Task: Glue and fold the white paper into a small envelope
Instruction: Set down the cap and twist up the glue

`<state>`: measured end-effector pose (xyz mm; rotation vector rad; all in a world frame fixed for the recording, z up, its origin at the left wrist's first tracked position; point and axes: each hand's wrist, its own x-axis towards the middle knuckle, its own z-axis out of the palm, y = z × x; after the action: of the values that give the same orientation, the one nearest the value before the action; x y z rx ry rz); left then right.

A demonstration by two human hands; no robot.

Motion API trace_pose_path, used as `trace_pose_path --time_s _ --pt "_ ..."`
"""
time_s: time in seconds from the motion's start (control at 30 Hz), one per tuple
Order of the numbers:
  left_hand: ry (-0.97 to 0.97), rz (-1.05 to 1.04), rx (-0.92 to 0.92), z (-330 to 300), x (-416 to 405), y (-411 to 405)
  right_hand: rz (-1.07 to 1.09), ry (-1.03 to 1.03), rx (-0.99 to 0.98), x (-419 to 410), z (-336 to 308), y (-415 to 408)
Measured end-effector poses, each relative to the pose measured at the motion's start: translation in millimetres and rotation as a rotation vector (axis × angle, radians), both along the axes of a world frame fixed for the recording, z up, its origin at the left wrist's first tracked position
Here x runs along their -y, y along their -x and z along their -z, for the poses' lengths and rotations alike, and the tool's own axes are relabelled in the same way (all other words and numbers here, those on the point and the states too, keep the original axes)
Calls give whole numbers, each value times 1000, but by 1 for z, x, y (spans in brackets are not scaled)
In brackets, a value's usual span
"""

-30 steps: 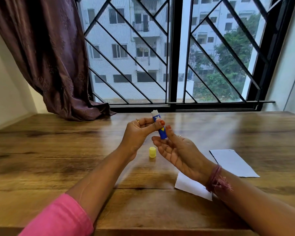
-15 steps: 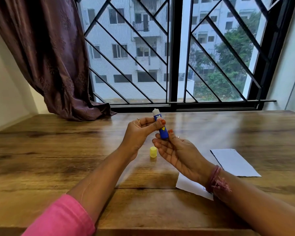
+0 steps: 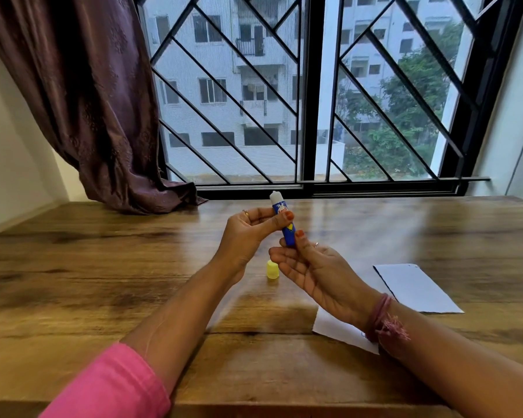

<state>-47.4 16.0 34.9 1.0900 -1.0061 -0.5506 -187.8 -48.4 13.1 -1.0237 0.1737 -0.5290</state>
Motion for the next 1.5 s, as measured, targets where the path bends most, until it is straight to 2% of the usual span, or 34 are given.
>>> trace_pose_path --time_s 0.13,0.33,0.8,1.17,1.5 --pt "1 6 1 0 0 -2 -24 -52 6 2 0 1" --pt "0 13 -1 2 1 0 42 -8 49 1 -2 2" --pt "6 20 -6 1 0 -1 -45 -17 1 2 2 -1" --pt "-5 11 36 2 -1 1 51 11 -1 1 -1 2" --pt "-6 23 16 2 -1 -1 -12 28 -39 -3 -2 1"
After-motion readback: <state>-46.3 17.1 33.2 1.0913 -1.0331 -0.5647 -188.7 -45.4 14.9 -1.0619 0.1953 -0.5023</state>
